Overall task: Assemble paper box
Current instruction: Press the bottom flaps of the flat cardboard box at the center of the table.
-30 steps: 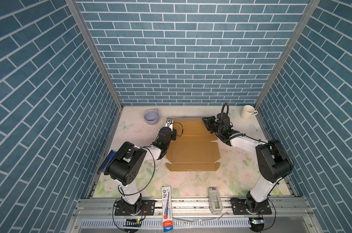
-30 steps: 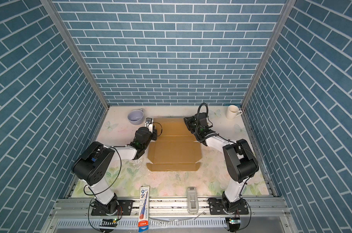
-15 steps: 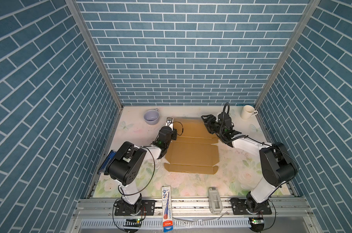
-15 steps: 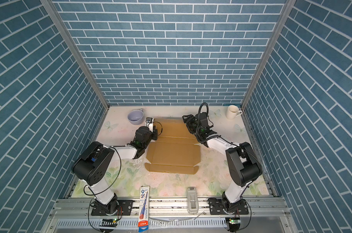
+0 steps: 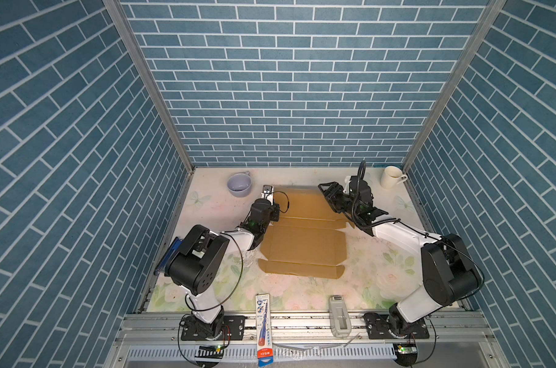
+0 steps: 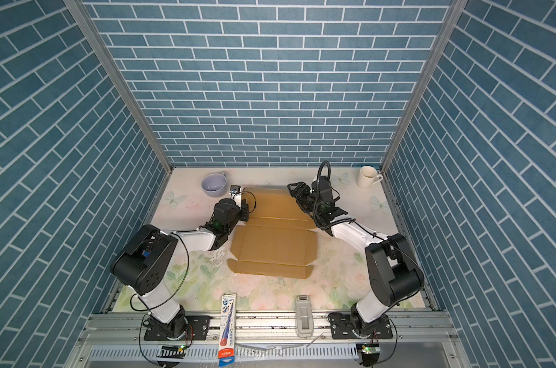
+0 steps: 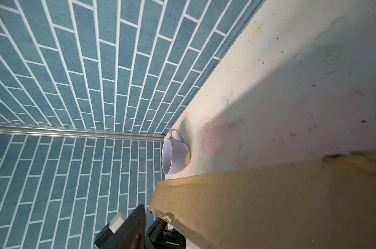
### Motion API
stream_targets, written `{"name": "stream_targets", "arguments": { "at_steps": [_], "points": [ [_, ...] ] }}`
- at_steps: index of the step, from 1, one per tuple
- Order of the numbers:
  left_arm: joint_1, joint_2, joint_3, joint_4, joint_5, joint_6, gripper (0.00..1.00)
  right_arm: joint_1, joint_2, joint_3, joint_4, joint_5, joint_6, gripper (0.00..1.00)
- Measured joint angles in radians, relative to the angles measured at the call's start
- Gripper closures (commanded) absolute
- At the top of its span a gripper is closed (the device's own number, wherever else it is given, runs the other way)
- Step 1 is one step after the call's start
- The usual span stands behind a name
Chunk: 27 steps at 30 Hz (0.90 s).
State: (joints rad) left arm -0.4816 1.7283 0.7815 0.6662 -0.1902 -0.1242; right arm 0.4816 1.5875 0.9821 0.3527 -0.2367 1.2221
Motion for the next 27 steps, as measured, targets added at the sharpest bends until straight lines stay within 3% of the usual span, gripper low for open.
{"name": "stream_targets", "arguments": {
  "at_steps": [16,22,27],
  "points": [
    [0.0,-0.002,-0.029,0.048,-0.059,-0.056,0.92,0.001,-0.002,-0.076,0.071,-0.052,0.0,0.23],
    [0.0,0.006,-0.031,0.065,-0.076,-0.063,0.92,0.004,-0.111,-0.134,0.008,-0.056,-0.037,0.22],
    [0.0,0.007,-0.031,0.07,-0.077,-0.054,1.0,0.005,-0.216,-0.135,-0.085,-0.055,-0.112,0.23]
  ]
}}
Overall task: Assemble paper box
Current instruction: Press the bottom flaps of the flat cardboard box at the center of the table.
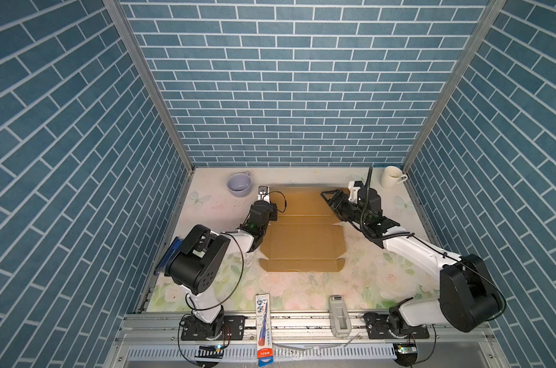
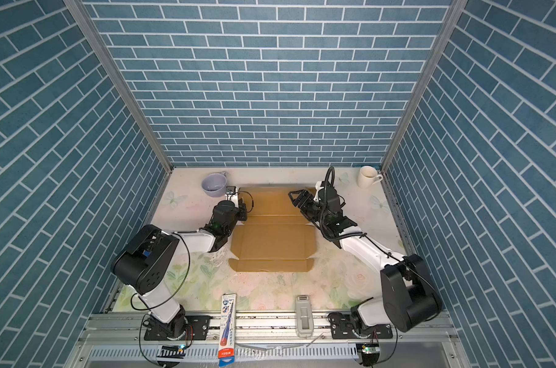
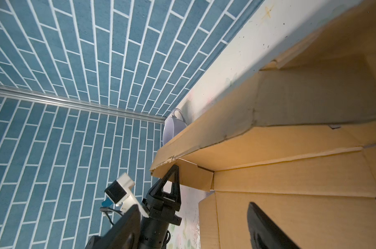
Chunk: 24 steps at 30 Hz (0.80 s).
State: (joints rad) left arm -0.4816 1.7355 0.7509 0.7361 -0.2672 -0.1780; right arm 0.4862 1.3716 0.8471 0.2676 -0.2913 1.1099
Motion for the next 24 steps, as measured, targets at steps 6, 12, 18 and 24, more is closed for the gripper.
{"name": "stream_targets", "arguments": {
  "at_steps": [6,12,18,24],
  "points": [
    [-0.002,-0.004,-0.016,0.018,0.002,0.024,1.0,0.0,-0.02,0.161,-0.288,-0.005,-0.206,0.29],
    [-0.029,-0.034,-0.085,0.08,-0.029,0.063,1.0,0.0,0.056,0.483,-0.504,-0.024,-0.423,0.37],
    [-0.048,-0.038,-0.129,0.155,-0.051,0.098,1.0,0.0,0.28,0.795,-0.658,-0.106,-0.591,0.44],
    [-0.053,-0.038,-0.162,0.223,-0.051,0.126,1.0,0.008,0.53,1.022,-0.844,-0.148,-0.725,0.54]
  ]
}}
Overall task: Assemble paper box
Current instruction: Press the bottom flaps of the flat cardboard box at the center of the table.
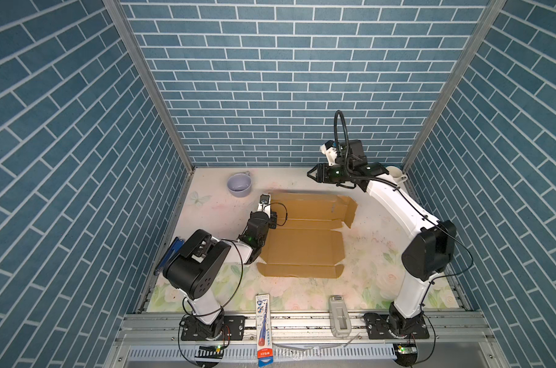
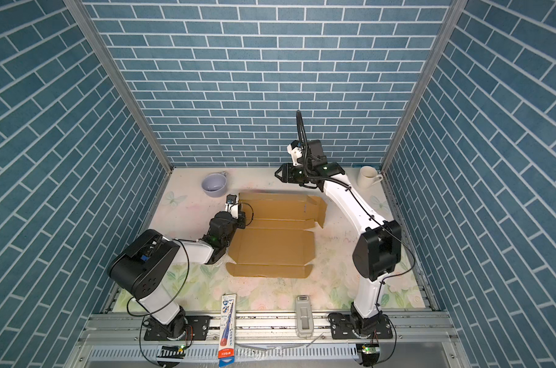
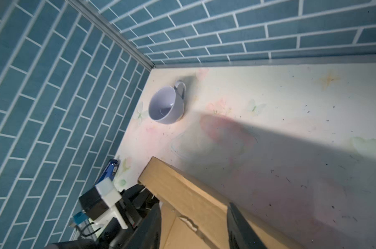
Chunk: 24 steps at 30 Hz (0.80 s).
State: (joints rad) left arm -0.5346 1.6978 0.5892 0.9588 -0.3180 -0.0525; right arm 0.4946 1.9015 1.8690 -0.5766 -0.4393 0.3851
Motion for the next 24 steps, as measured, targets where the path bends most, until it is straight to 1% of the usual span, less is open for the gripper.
{"name": "stream_targets", "arguments": {
  "at_steps": [3,6,9,14,24],
  "points": [
    [-0.001,0.0,-0.001,0.021,0.005,0.008,1.0,0.021,0.08,0.068,-0.074,0.009,-0.048,0.56],
    [-0.002,0.002,-0.001,0.032,0.009,0.014,1.0,0.062,0.095,0.071,-0.113,0.014,-0.079,0.56],
    [-0.002,0.012,-0.001,0.048,0.012,0.016,1.0,0.118,0.092,0.071,-0.118,0.02,-0.105,0.54],
    [-0.002,0.027,-0.001,0.062,0.027,0.016,1.0,0.196,0.092,0.07,-0.118,0.024,-0.139,0.47],
    [-0.002,0.031,-0.001,0.068,0.048,0.009,1.0,0.211,0.104,0.07,-0.116,0.038,-0.169,0.46]
  ]
}}
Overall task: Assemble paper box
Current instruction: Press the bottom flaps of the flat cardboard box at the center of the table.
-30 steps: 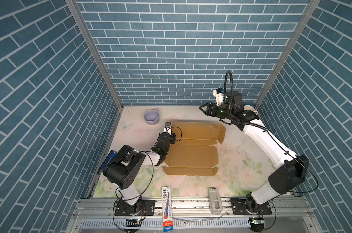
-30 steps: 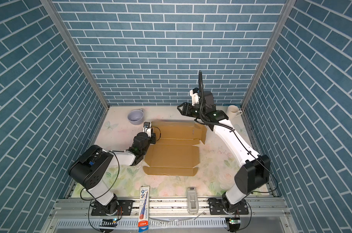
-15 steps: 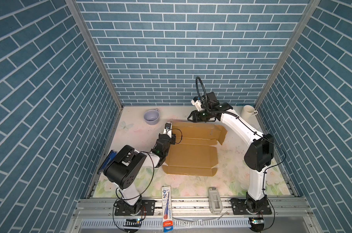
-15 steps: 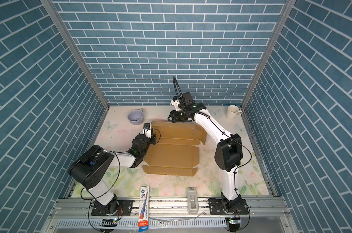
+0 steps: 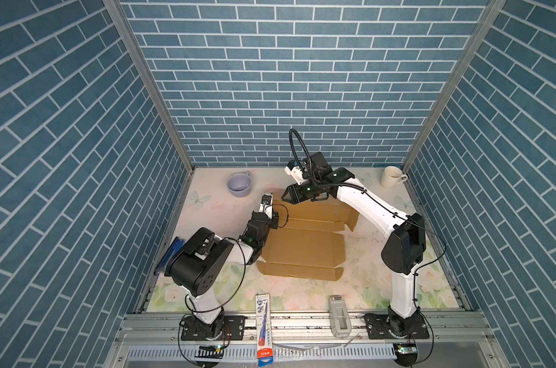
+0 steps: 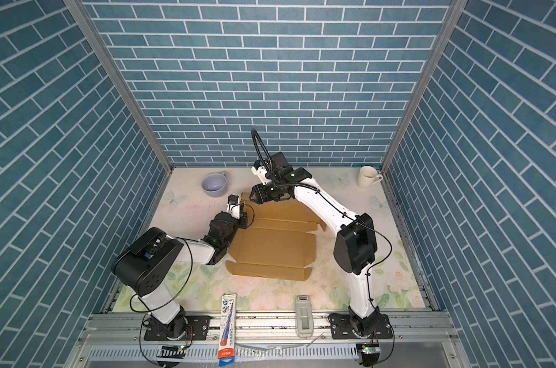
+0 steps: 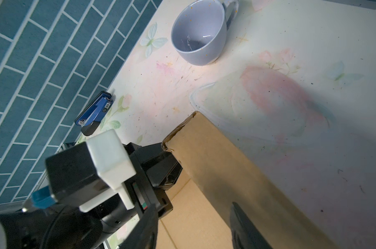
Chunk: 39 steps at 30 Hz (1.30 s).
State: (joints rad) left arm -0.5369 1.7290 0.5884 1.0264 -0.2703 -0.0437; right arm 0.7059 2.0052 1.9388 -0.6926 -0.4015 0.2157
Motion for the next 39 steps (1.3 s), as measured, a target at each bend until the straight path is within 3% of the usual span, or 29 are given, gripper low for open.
{"name": "stream_targets", "arguments": {
  "at_steps": [13,26,39],
  "points": [
    [0.0,0.0,-0.001,-0.003,0.017,-0.013,0.99,0.001,0.049,0.002,0.039,0.022,-0.025,0.53],
    [0.0,0.0,-0.01,-0.015,0.034,-0.025,0.82,0.021,0.082,0.013,0.066,0.023,-0.041,0.55],
    [0.001,0.0,-0.009,-0.037,0.049,-0.039,0.84,0.034,0.089,0.013,0.093,0.019,-0.04,0.57]
  ]
}}
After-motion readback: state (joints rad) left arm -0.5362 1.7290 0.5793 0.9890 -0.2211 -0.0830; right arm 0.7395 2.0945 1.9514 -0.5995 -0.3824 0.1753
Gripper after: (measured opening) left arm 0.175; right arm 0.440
